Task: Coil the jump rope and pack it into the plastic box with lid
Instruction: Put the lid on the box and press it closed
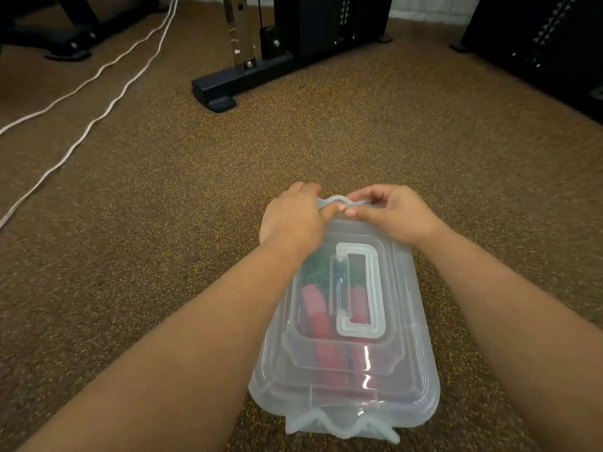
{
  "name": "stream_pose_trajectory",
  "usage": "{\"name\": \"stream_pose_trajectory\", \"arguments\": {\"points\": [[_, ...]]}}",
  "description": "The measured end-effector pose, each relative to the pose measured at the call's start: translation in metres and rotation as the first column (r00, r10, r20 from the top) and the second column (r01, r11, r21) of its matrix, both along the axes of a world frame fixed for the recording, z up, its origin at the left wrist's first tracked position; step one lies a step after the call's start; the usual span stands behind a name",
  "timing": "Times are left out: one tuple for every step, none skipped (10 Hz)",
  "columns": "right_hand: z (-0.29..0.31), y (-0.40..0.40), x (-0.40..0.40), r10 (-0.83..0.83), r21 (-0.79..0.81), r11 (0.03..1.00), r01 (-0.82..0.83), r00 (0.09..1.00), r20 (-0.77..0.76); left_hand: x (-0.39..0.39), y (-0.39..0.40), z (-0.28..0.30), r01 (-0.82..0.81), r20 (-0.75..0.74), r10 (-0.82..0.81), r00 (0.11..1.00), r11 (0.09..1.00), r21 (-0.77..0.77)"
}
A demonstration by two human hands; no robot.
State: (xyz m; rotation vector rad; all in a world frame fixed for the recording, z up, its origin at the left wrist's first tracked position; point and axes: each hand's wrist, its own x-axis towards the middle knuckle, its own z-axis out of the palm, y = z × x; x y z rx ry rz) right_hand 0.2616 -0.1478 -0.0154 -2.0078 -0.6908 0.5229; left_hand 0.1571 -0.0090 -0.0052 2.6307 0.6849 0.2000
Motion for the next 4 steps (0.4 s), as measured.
{"name": "stream_pose_trajectory", "arguments": {"points": [[0.006,-0.003,-0.007,-0.007,-0.139,0.99,0.027,0.991,0.136,-0.001,0.0,-0.001,0.09,-0.094,-0.079,0.992,0.989,0.12],[0.008,-0.005,-0.015,0.018,-0.273,0.961,0.052,0.969,0.248,-0.005,-0.001,0.0,0.19,-0.184,-0.157,0.97,0.965,0.179],[0.005,-0.009,-0.022,0.057,-0.386,0.921,0.058,0.958,0.28,-0.014,-0.003,0.006,0.273,-0.258,-0.243,0.935,0.958,0.088],[0.02,-0.01,-0.026,0.091,-0.453,0.89,0.058,0.949,0.301,-0.016,0.004,0.028,0.267,-0.25,-0.269,0.93,0.963,-0.045]]}}
